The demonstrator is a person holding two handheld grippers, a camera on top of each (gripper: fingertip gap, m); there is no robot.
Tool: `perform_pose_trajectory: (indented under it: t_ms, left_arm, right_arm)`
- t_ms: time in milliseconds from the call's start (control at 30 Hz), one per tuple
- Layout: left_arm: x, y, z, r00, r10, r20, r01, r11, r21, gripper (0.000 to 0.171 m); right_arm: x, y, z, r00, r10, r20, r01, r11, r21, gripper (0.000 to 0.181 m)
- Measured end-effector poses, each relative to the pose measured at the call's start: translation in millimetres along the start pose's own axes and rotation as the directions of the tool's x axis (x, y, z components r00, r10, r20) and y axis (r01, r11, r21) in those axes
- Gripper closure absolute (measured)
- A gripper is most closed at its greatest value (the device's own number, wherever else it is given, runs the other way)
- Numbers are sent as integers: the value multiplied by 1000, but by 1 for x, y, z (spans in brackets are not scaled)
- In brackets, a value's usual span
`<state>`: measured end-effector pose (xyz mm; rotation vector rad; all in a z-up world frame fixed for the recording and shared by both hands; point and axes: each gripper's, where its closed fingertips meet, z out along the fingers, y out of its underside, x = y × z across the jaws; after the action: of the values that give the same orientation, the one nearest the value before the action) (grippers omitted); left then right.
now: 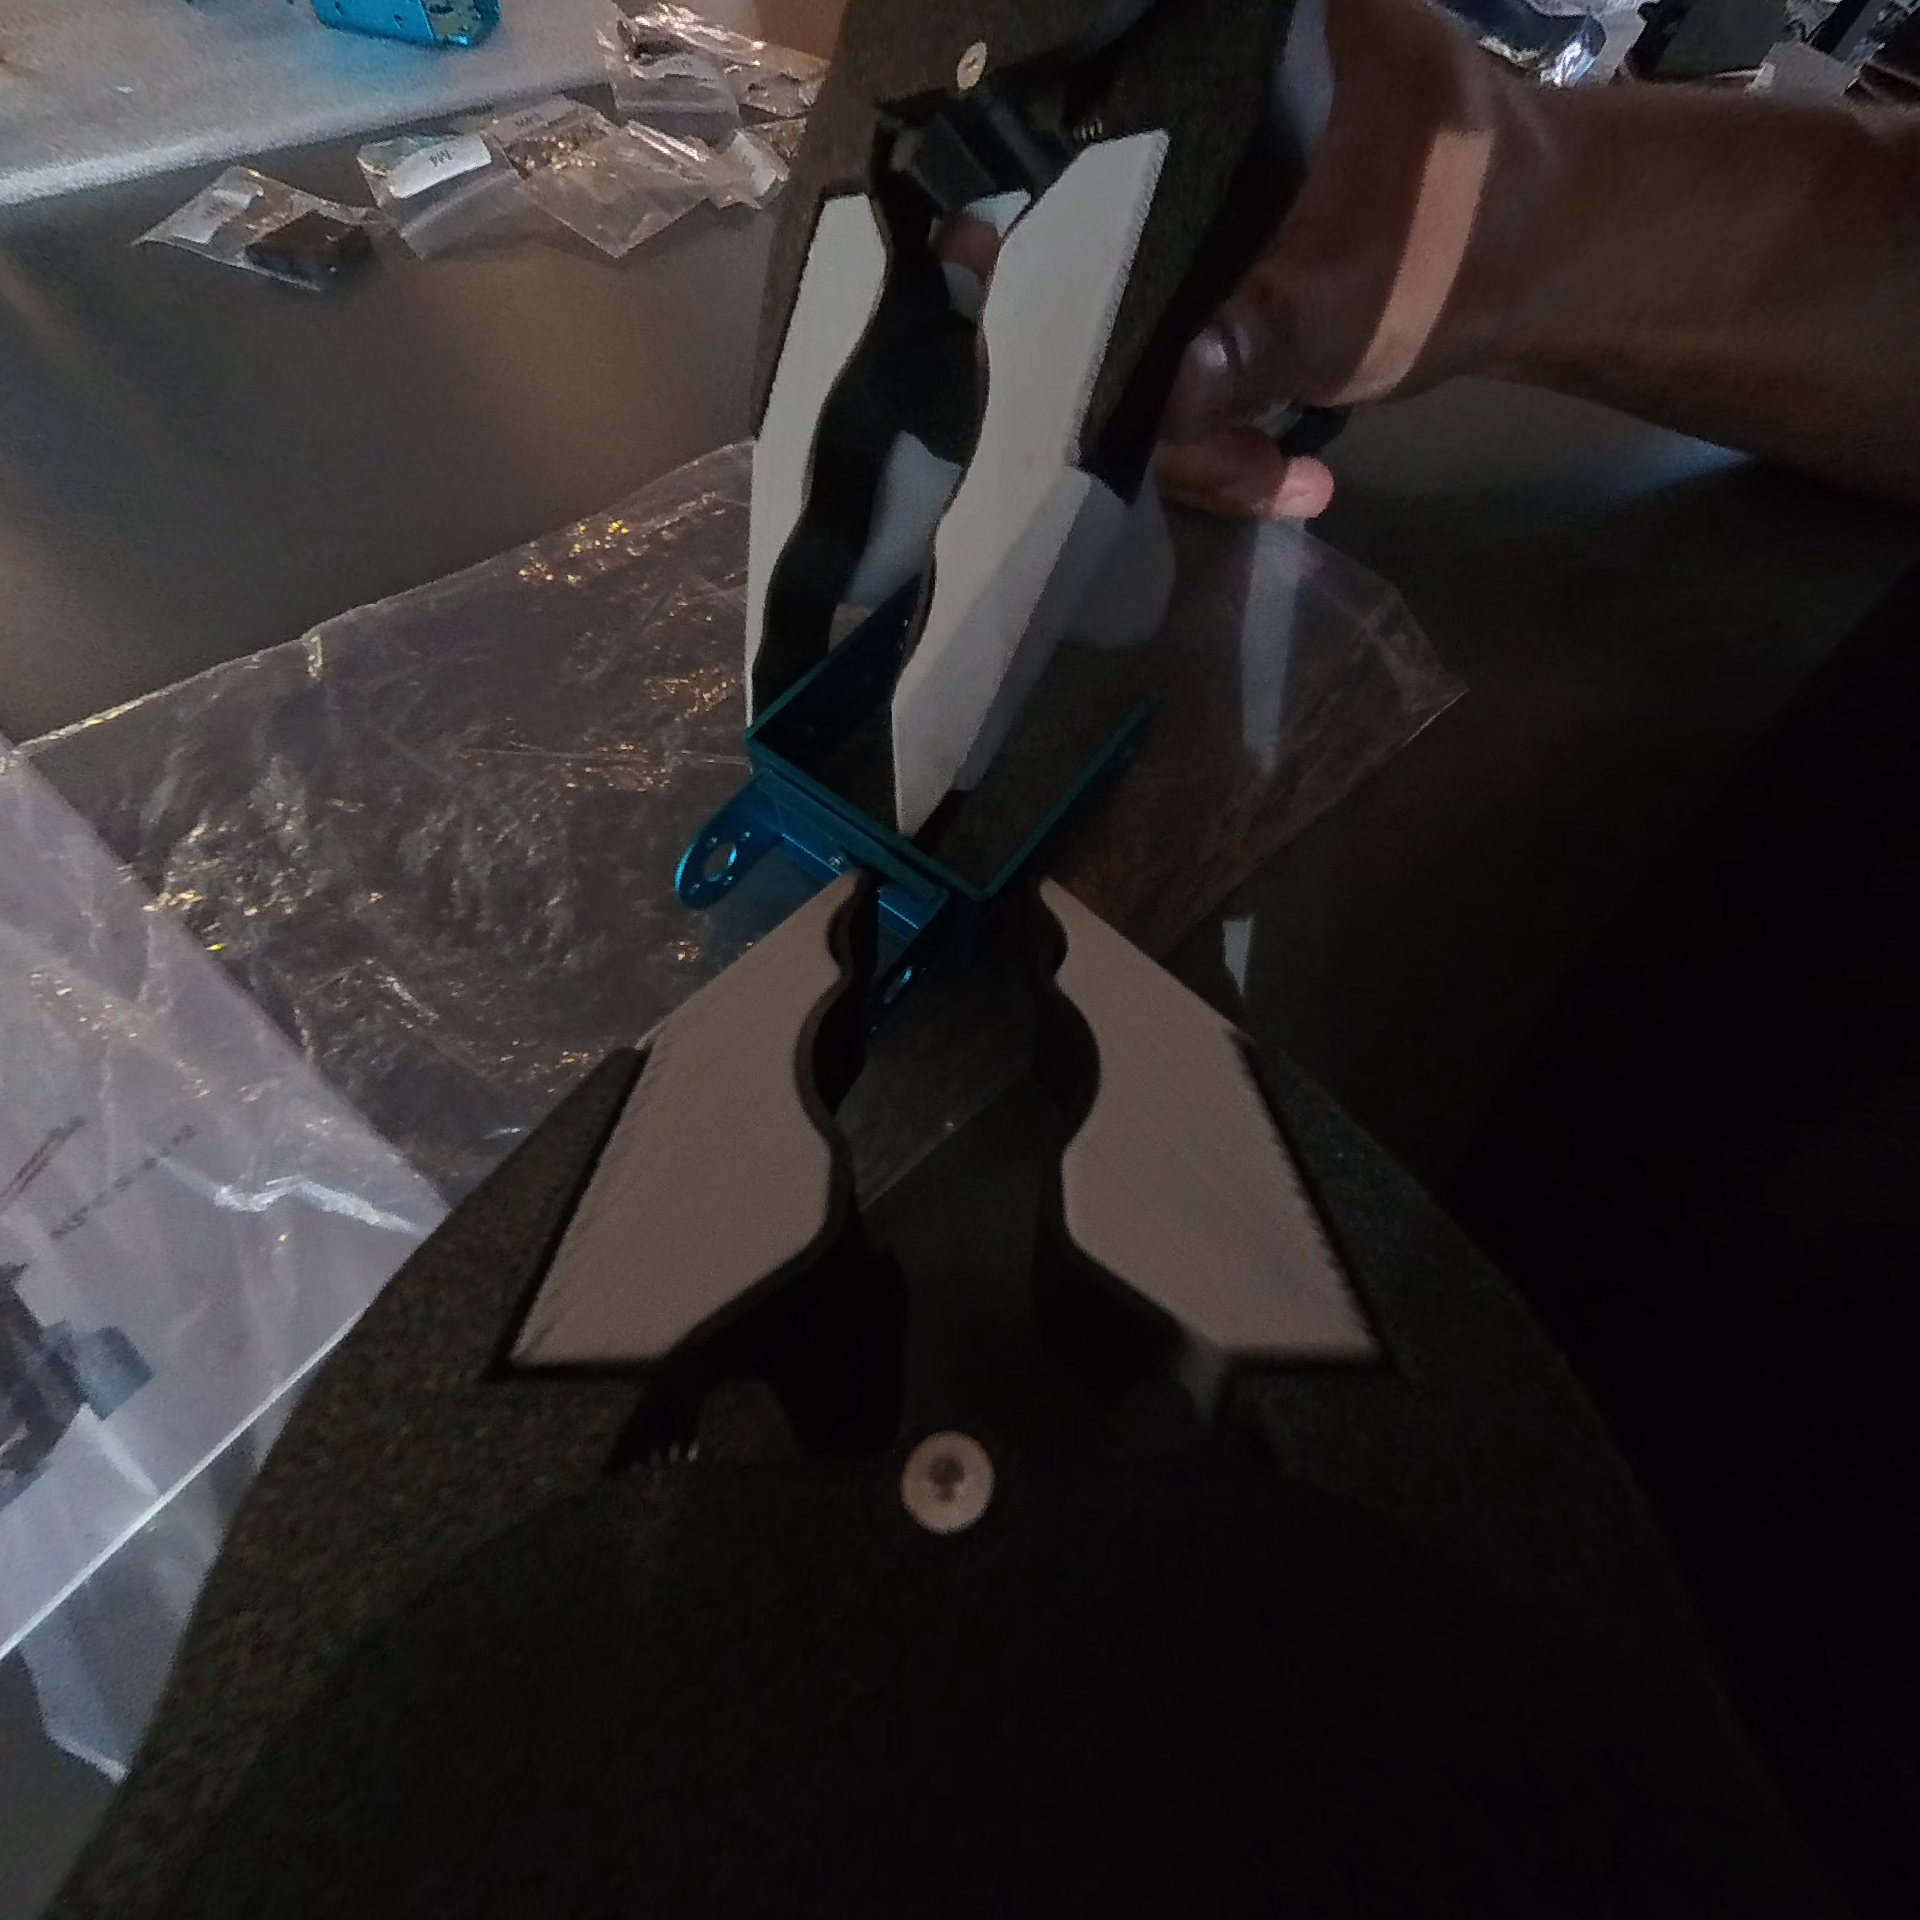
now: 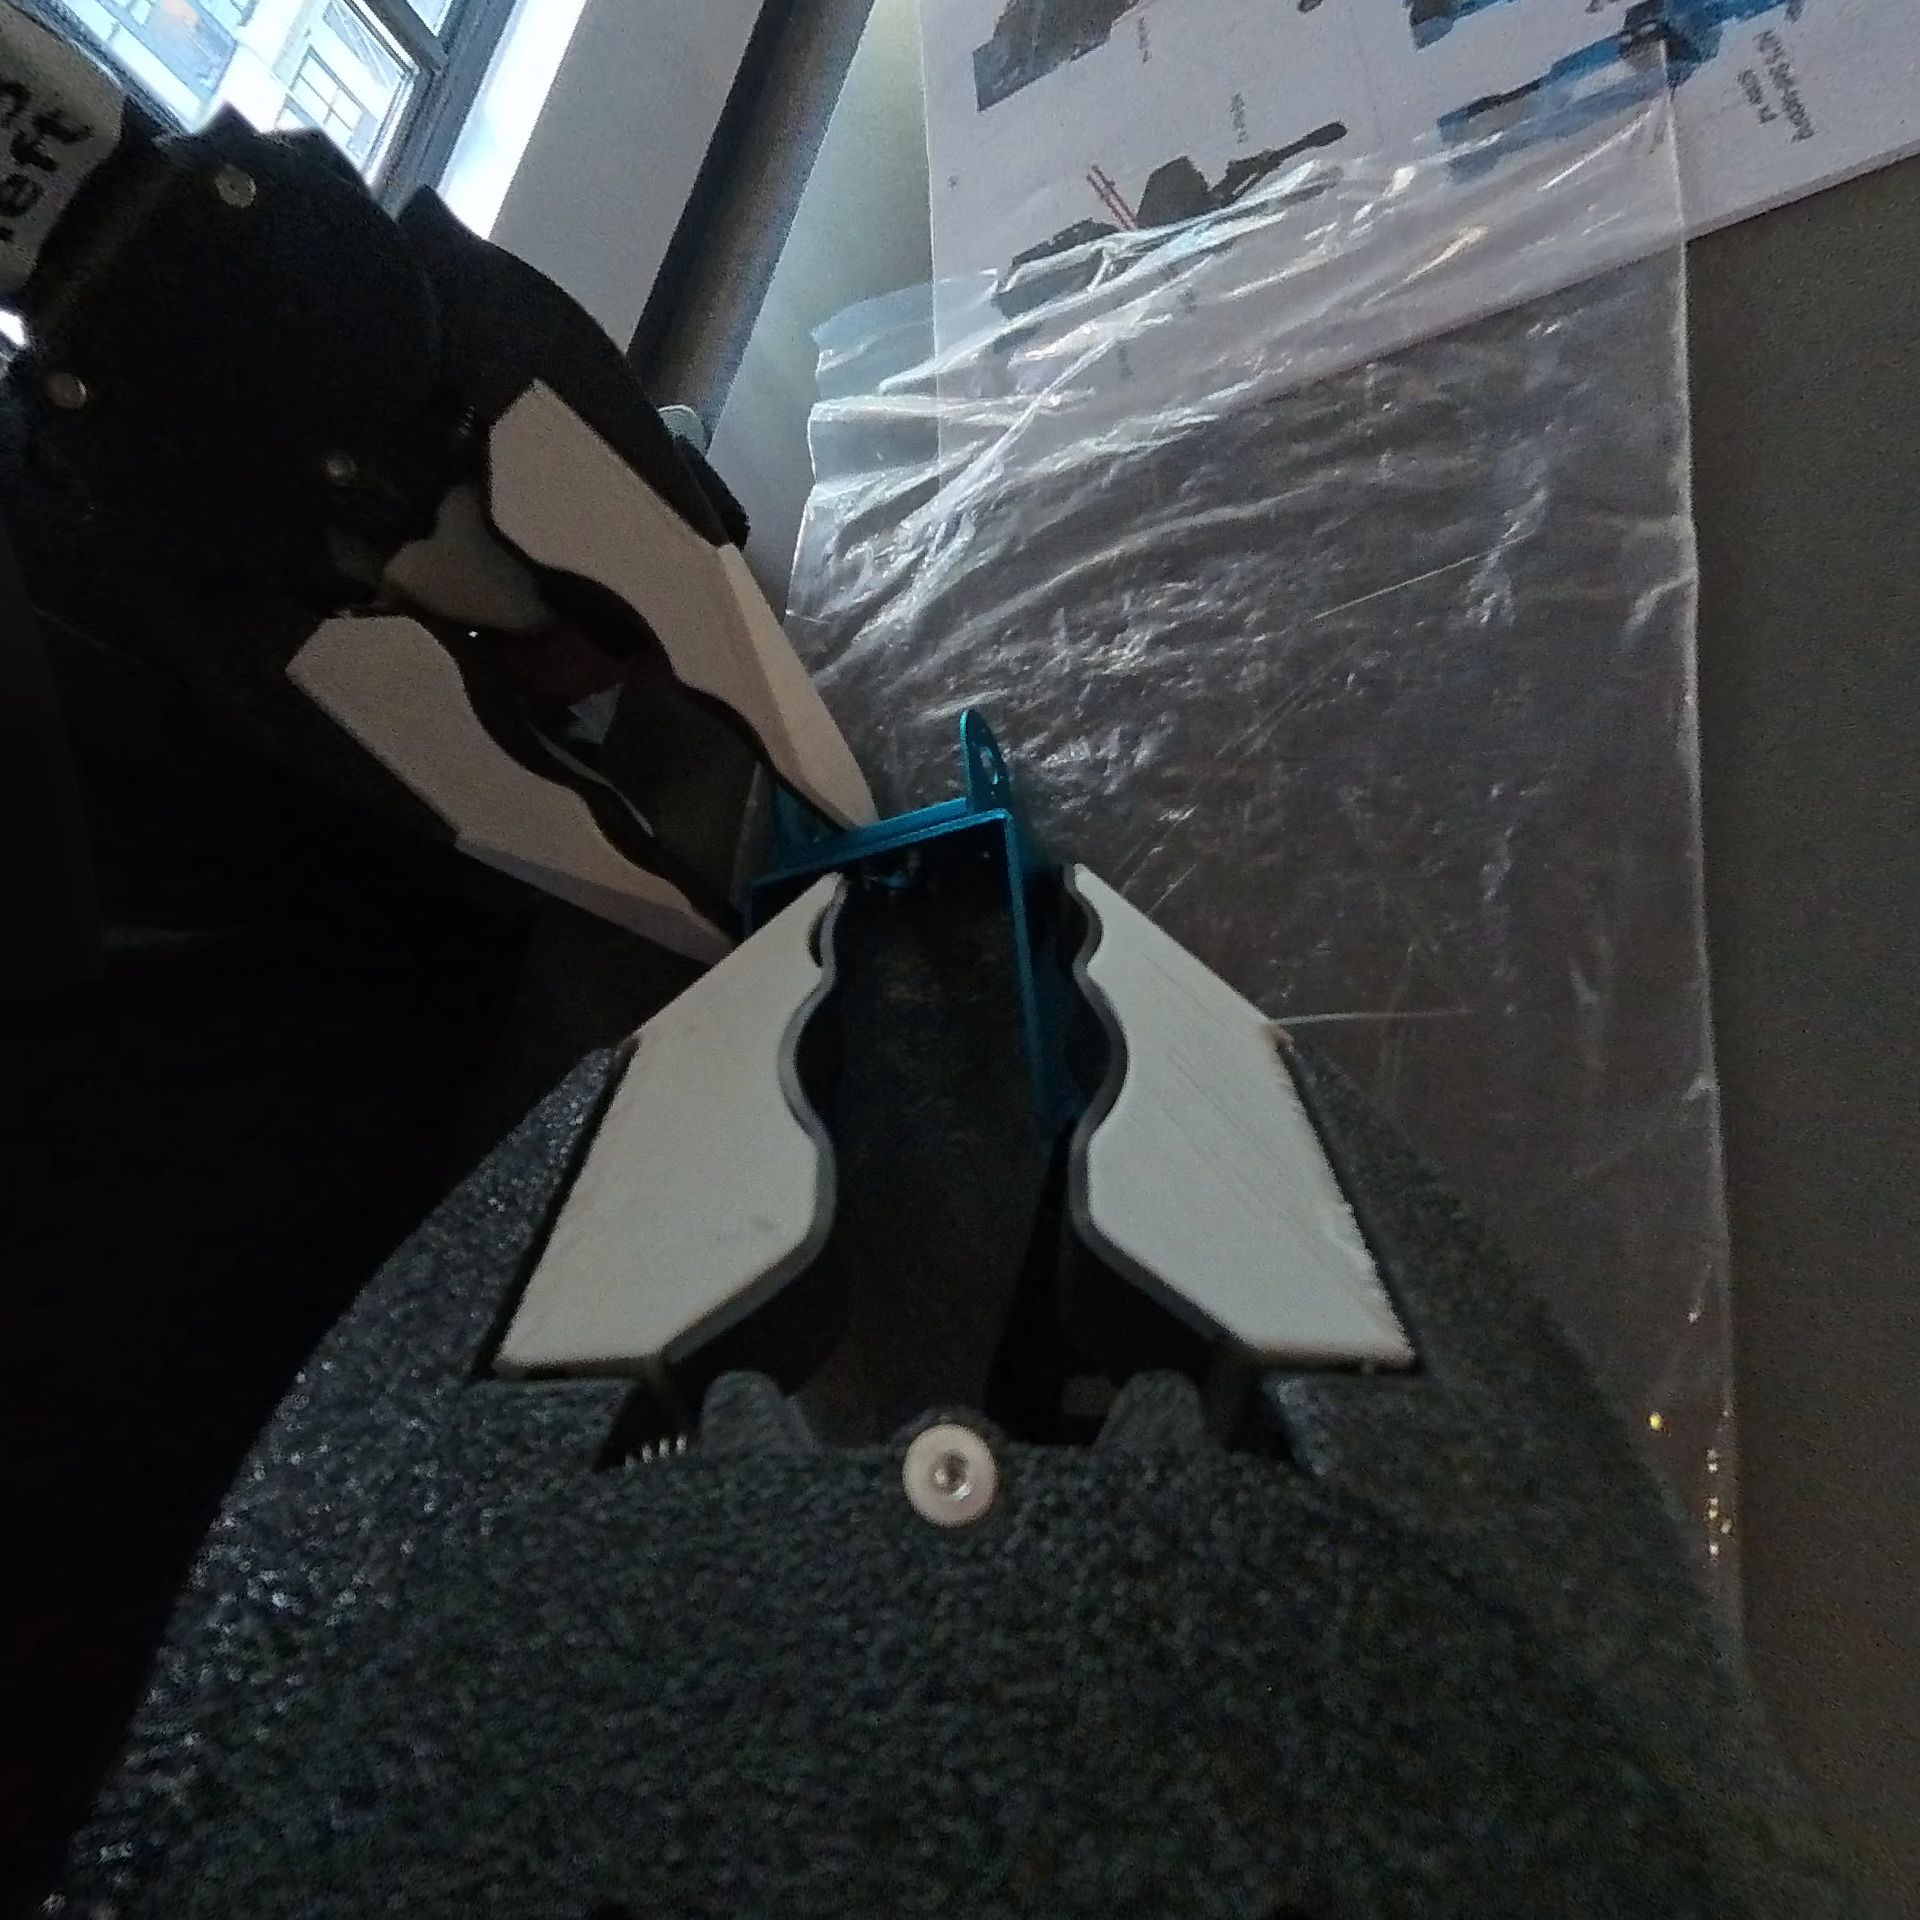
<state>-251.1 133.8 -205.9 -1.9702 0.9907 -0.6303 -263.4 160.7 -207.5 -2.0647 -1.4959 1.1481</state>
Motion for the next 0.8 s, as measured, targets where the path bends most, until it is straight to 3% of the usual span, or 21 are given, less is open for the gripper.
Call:
perform_pose_trajectory:
  t_ms: [467, 533, 800]
  left_arm:
    - [1, 0, 0, 1000, 1, -4, -1, 1000, -1, 145]
    - [1, 0, 0, 1000, 3, -6, -3, 1000, -1, 145]
    - [1, 0, 0, 1000, 3, -11, -3, 1000, -1, 146]
  right_arm:
    - [4, -1, -2, 996, 81, 42, -82, 997, 16, 151]
    - [-4, 0, -3, 995, 54, 86, -55, 998, 14, 136]
    - [1, 2, -1, 999, -30, -10, 30, 999, -11, 144]
